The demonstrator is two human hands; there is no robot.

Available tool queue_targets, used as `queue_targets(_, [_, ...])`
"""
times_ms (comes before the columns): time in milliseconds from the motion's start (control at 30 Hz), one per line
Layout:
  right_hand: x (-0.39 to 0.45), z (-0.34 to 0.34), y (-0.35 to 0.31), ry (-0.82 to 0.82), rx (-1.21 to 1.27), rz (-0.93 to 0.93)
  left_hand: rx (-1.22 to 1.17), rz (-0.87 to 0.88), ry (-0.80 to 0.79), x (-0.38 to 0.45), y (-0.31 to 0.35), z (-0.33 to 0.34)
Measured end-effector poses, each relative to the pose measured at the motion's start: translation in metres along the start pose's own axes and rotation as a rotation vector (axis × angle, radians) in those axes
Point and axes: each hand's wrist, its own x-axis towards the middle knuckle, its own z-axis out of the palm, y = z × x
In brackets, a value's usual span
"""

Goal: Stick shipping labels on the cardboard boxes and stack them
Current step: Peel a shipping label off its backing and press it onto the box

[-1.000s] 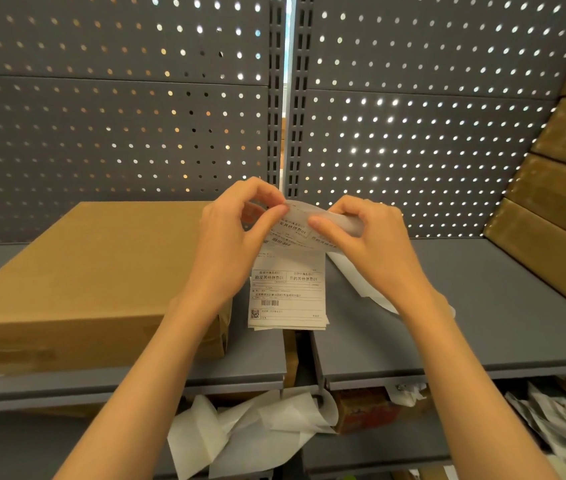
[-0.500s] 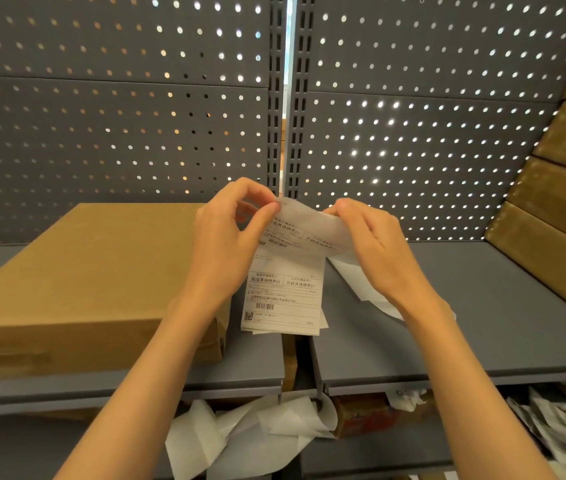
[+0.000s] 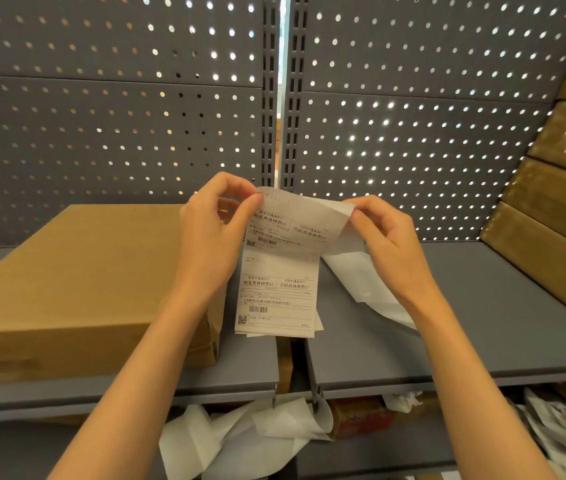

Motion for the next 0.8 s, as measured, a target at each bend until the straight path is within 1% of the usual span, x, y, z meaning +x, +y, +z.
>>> queue_targets(467, [0.004,-0.004,0.009,0.049,-0.121,-0.025,0.006,-0.031,0.018,0.006,-0.001,0.004])
queue_targets(633, [0.004,-0.004,0.015,0.035,-0.135,-0.026,-0.011,-0.06,0.053,0.01,0.002,0.004])
queue_targets(800, [0.003,-0.004,0.018,0.02,-0.115,0.012,-0.065,-0.111,0.09,0.011,0.001,0.002])
